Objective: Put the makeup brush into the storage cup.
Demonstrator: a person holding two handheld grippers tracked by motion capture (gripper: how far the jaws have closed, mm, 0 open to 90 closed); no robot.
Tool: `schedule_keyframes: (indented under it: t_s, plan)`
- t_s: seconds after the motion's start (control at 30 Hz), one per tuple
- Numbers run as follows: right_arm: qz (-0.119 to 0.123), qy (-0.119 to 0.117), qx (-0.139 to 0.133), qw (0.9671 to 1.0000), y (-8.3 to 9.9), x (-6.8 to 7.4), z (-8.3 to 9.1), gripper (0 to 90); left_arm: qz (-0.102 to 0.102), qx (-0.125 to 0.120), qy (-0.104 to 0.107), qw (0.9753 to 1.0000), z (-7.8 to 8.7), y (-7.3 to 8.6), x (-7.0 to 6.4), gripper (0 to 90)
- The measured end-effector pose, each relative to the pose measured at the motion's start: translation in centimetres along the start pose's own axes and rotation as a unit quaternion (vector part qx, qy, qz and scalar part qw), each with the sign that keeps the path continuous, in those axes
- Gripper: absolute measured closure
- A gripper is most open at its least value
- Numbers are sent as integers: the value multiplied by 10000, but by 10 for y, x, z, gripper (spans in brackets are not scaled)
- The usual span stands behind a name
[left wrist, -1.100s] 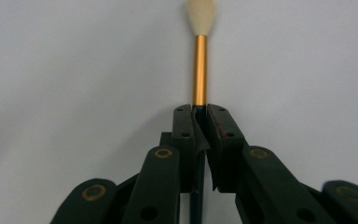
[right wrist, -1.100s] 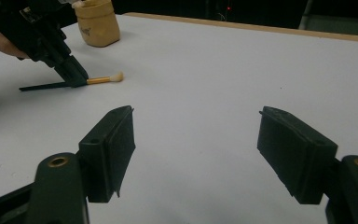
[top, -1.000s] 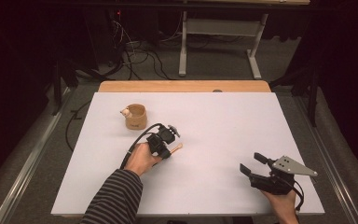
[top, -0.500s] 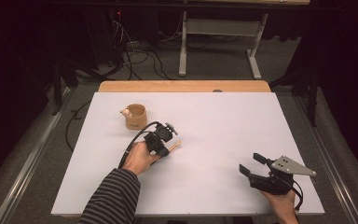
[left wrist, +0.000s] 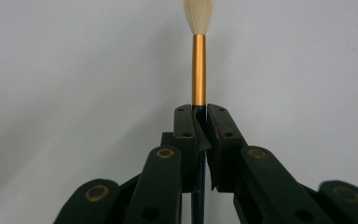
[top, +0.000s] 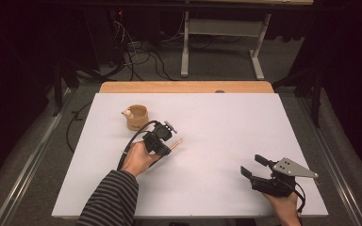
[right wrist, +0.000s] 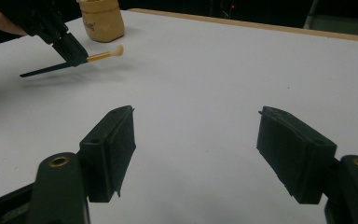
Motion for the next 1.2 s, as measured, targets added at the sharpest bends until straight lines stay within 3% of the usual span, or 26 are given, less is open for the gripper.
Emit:
schedule_keyframes:
  t_s: [0.27, 0.4, 0.63, 0.93, 1.2]
  plan:
    - [20, -1, 14, 10000, 0, 1, -1, 296, 129, -329, -30, 9994, 12, -4, 5, 835]
    - [43, -9, 20, 10000, 1, 1, -1, 296, 29, -359, -164, 9992, 17, -5, 8, 835]
    - [37, -14, 21, 10000, 1, 1, -1, 296, 92, -682, -289, 9972, 28, -9, 15, 835]
    - [42, -22, 26, 10000, 1, 2, -2, 296, 155, -870, -370, 9954, 35, -12, 24, 835]
    - [-7, -11, 13, 10000, 0, 0, -1, 296, 286, -1112, -532, 9920, 44, -18, 34, 835]
Point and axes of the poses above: each handheld gripper's, and its own axes: z roughly backward along the jaws, y roughly out of its underside, x roughly to its left, the point moved 9 cm from there along -z, roughly forward along the jaws, and after that the axes turned 15 degrees about -z, right-handed, at the moved point
